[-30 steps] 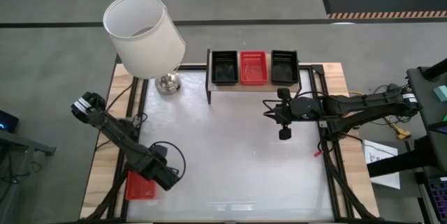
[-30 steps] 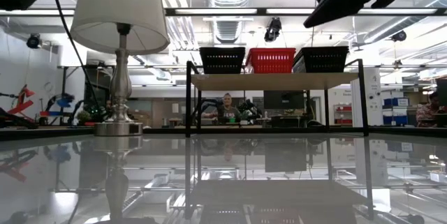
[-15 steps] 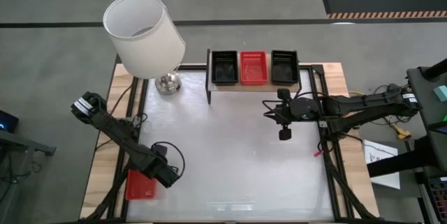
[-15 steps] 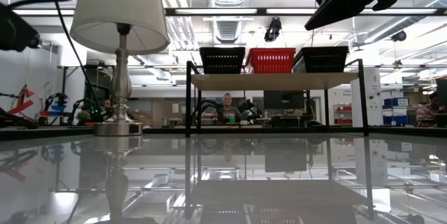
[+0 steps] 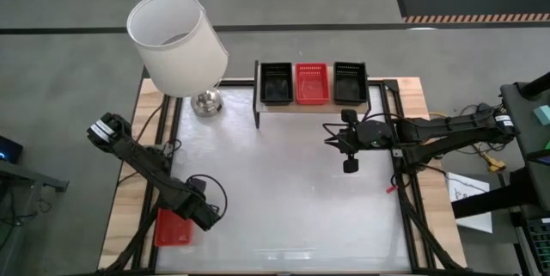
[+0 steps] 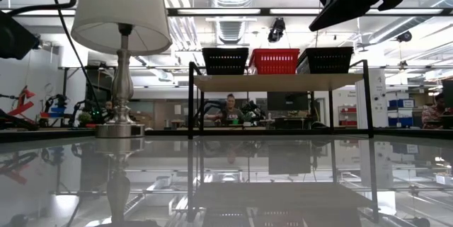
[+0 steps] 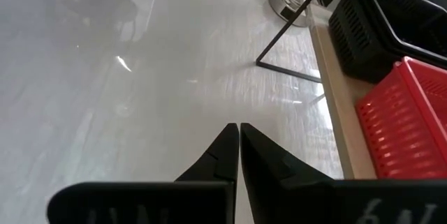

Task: Stack baskets on shelf by color
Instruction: Stack the red bin on top of the other red bin on the shelf

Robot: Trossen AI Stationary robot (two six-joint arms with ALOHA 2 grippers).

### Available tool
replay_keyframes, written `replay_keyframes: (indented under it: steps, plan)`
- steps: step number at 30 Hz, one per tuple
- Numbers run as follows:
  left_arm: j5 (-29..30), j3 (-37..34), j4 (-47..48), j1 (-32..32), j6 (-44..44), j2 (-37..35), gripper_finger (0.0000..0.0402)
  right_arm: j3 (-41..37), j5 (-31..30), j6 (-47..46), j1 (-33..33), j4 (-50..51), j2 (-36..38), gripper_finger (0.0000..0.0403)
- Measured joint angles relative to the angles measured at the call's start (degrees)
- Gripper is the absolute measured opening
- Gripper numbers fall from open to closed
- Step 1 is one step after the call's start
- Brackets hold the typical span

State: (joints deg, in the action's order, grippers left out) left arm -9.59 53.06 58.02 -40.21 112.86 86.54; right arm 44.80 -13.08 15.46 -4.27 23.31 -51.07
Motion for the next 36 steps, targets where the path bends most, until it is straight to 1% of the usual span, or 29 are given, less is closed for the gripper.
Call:
replay_keyframes:
  steps: [4,5,10,11,13,16,17,20,23,26,30,32,36]
  plan:
    - [-0.1,0.0,0.0,0.0,-1.0,0.0,0.0022,0.0,0.0,0.0,0.0,0.1,0.0,0.0009]
    - [0.0,0.0,-0.1,0.0,-1.0,-0.2,0.0012,0.0,0.0,0.0,0.0,0.2,0.0,0.0009]
    - [0.0,1.0,0.4,0.0,-2.6,-0.4,0.0002,0.0,0.0,0.0,0.0,0.4,0.0,0.0009]
    - [0.0,1.6,1.1,0.0,-3.8,-0.4,0.0002,0.0,0.0,0.0,0.0,0.4,0.0,0.0009]
    - [-0.1,3.4,1.9,0.0,-8.9,-0.4,0.0001,0.0,0.2,0.0,0.0,0.4,0.0,0.0009]
    - [0.4,7.9,1.6,0.0,-21.0,-0.4,0.0001,0.0,3.8,0.7,0.0,0.4,0.0,0.0009]
    - [1.6,9.6,1.6,0.0,-24.5,-0.4,0.0001,0.0,5.8,0.8,0.0,0.3,0.0,0.0009]
    - [6.9,14.5,1.7,0.6,-36.2,-0.3,0.0000,-0.1,11.8,-2.9,0.0,-1.9,0.0,0.0010]
    - [11.7,18.9,0.4,2.2,-49.0,-0.3,0.0000,-0.1,16.7,-6.7,0.0,-4.8,-0.5,0.0024]
    - [14.9,22.2,-2.2,4.4,-65.0,0.6,0.0000,-0.1,20.8,-8.4,-0.1,-7.3,-2.5,0.0052]
    - [15.7,25.2,-5.2,7.7,-87.6,3.0,0.0000,0.3,28.3,-8.3,-0.1,-12.6,-6.5,0.0102]
    - [15.7,25.9,-6.1,9.5,-96.0,4.2,0.0000,2.1,30.9,-8.1,-0.1,-14.3,-8.7,0.0126]
    - [15.5,26.4,-9.4,12.8,-109.2,5.8,0.0000,6.8,32.8,-7.1,-0.1,-15.0,-13.4,0.0163]
